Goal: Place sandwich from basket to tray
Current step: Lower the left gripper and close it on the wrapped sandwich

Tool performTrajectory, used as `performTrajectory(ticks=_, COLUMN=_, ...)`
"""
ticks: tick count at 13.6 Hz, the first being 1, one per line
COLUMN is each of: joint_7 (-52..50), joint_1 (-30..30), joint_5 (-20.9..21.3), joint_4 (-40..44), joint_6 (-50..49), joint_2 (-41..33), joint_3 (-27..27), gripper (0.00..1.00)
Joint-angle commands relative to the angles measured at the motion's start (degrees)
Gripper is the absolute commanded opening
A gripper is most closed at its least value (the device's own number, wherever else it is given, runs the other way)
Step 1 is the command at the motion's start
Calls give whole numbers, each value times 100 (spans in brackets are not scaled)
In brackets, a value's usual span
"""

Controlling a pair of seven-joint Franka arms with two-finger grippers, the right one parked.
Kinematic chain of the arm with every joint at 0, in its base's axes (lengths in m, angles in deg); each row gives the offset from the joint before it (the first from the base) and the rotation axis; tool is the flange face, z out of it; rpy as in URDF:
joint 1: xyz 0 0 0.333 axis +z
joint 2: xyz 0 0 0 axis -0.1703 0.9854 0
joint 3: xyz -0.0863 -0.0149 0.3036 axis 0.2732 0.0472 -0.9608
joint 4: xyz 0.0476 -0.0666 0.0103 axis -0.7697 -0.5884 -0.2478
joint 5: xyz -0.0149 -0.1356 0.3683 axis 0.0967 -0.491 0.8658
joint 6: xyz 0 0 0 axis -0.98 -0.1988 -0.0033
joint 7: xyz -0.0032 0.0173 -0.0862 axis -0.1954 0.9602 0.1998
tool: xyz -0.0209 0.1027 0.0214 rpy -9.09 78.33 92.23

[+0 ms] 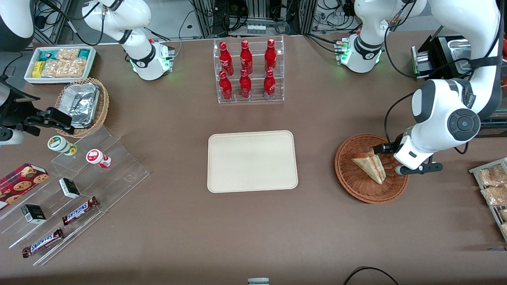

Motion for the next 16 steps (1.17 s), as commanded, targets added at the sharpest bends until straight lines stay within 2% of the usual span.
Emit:
performTrajectory(ticks=1, joint_7=-1226, joint_1=-182, joint_5=30, joint_4=-601, joint_6=760, joint_2=-216, joint_3=15, gripper=100)
performTrajectory(ticks=7, joint_7=-3390, joint_1=-296, joint_5=30, joint_4=-1066, joint_6=1649, joint_2=-242, joint_3=15, gripper=100)
performTrajectory(ticks=9, joint_7=-3463, joint_1=-305, joint_5=39, joint_4=-1358, joint_6=1888, joint_2=-418, joint_3=15, gripper=100)
performTrajectory(ticks=16, joint_7=-3516, joint_1=-305, joint_5=39, joint_4=-1376, joint_6=1950, joint_2=-181, joint_3=15, gripper=100)
